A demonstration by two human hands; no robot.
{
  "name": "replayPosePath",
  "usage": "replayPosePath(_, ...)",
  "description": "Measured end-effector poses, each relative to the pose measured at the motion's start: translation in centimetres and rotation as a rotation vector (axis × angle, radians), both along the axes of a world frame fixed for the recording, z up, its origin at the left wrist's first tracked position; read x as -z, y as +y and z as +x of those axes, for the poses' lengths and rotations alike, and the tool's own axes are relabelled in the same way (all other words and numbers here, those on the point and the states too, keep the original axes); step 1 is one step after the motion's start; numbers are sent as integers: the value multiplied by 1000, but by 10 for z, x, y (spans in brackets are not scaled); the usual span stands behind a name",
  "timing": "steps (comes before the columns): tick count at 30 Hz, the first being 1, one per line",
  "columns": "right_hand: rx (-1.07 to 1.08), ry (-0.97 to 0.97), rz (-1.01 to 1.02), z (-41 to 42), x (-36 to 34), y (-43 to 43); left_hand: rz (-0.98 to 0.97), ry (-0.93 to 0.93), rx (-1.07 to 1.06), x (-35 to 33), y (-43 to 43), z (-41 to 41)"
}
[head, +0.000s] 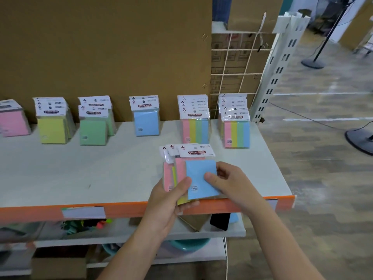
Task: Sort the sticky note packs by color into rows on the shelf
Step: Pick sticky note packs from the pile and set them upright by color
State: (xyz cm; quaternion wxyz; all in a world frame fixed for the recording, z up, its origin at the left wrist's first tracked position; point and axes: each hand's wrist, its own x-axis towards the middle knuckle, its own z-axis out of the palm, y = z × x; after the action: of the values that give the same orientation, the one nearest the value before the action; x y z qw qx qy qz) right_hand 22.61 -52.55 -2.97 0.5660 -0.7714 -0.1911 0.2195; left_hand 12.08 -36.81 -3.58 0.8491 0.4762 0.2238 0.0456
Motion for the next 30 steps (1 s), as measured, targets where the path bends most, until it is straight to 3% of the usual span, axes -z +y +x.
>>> replayPosePath(8, 55, -3, 22, 4, -6, 64, -30, -3, -166, 8, 59, -42)
replayPosePath(14, 212, -192, -48, 42, -8, 166, -30, -27, -266, 4, 117, -78)
replayPosePath(22, 321, -408, -327, 70, 16, 232, 13, -54, -204, -3, 160, -110)
replayPosePath(30, 479, -404, -461, 49, 16, 245, 1, -74, -94, 3, 197, -122)
